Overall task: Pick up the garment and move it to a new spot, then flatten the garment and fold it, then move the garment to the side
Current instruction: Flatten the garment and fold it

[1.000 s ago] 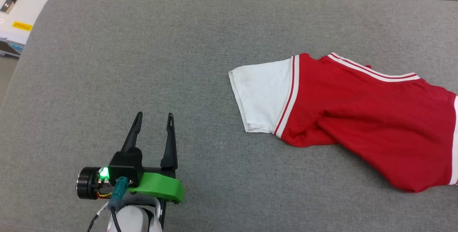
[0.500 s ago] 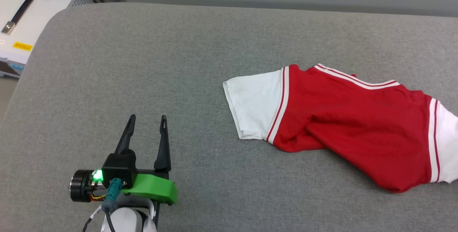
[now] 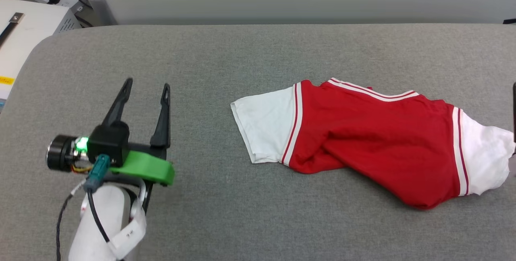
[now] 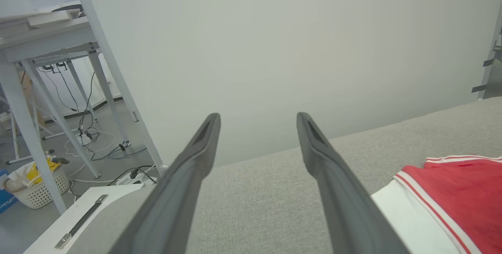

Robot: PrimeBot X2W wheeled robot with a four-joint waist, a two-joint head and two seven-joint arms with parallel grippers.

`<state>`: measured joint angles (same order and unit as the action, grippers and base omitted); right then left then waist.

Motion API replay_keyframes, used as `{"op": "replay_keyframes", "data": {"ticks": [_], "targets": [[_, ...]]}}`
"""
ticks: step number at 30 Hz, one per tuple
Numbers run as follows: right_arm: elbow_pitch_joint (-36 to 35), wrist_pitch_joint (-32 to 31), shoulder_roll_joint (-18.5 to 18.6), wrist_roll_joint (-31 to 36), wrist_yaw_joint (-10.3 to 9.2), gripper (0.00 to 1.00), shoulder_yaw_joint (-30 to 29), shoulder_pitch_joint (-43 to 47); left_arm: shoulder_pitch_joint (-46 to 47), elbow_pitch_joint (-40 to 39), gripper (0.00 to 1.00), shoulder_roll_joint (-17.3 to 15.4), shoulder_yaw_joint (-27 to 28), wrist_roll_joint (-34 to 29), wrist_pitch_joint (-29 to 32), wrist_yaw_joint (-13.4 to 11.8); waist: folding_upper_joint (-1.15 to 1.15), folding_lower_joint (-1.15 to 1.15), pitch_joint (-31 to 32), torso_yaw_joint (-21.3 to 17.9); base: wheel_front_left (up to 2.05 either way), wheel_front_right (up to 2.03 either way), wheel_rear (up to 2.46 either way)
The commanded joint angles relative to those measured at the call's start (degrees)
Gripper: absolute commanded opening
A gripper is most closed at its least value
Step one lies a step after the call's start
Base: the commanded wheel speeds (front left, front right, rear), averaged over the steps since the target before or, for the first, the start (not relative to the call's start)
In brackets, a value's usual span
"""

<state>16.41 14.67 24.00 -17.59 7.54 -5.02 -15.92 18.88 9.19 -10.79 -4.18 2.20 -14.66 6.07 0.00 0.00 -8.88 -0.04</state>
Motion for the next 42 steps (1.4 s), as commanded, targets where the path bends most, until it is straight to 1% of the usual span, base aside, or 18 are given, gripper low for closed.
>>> {"op": "replay_keyframes", "data": {"ticks": [1,4,6,11,15,18,22,26,28,34,37,42], "targets": [[-3.3,0.3,-2.8,2.0,-0.05,1.00,-1.0,2.4,3.1,1.5,1.00,-1.0,-0.9,0.8,-0.3,0.6,0.00,0.00,-0.6,-0.6,0.00,0.00,0.00],[-9.9,0.3,-8.4,5.1,-0.05,1.00,-2.3,6.2,9.3,6.0,1.00,-3.1,-4.2,2.4,-0.3,1.2,0.00,0.00,-1.2,-1.3,0.00,0.00,0.00],[-12.8,0.3,-10.8,6.6,-0.05,1.00,-1.9,8.1,13.8,8.7,1.00,-4.3,-6.7,4.2,0.5,1.3,0.00,0.00,-1.9,-1.8,0.00,0.00,0.00],[-16.9,0.3,-13.3,7.3,-0.05,1.00,-0.8,10.4,24.9,13.1,1.00,-8.4,-17.5,12.1,6.8,1.4,0.00,0.00,-3.8,-3.2,0.00,0.00,0.00],[-20.6,0.3,-14.5,8.1,-0.05,1.00,-0.2,10.4,32.8,15.7,1.00,-11.2,-26.5,21.6,16.8,1.4,0.00,0.00,-6.0,-4.5,0.00,0.00,0.00],[-21.9,0.3,-14.6,9.1,-0.05,1.00,0.5,9.9,38.2,17.2,1.00,-13.3,-33.3,29.4,26.5,1.4,0.00,0.00,-7.7,-5.4,0.00,0.00,0.00],[-22.9,0.3,-15.1,10.3,-0.05,1.00,1.5,9.0,43.3,17.9,1.00,-15.5,-41.6,38.4,38.5,1.4,0.00,0.00,-9.7,-6.3,0.00,0.00,0.00],[-22.8,0.3,-15.1,11.1,-0.05,1.00,2.0,7.9,46.9,18.3,1.00,-17.4,-49.3,45.0,48.0,1.4,0.00,0.00,-11.5,-7.0,0.00,0.00,0.00],[-22.8,0.3,-15.2,11.5,-0.05,1.00,2.3,7.4,48.2,18.6,1.00,-18.4,-52.8,47.1,51.2,1.4,0.00,0.00,-12.2,-7.4,0.00,0.00,0.00],[-22.9,0.3,-15.3,12.2,-0.05,1.00,2.8,6.0,50.2,18.9,1.00,-21.1,-61.1,52.0,55.3,1.4,0.00,0.00,-14.0,-8.9,0.00,0.00,0.00],[-23.1,0.3,-15.4,12.5,-0.05,1.00,2.8,5.5,50.3,19.4,1.00,-21.9,-64.1,53.6,55.5,1.4,0.00,0.00,-14.9,-9.5,0.00,0.00,0.00],[-23.1,0.3,-15.3,13.0,-0.05,1.00,2.6,5.2,49.8,21.4,1.00,-22.4,-67.4,54.8,56.3,1.4,0.00,0.00,-16.0,-10.0,0.00,0.00,0.00]]}}
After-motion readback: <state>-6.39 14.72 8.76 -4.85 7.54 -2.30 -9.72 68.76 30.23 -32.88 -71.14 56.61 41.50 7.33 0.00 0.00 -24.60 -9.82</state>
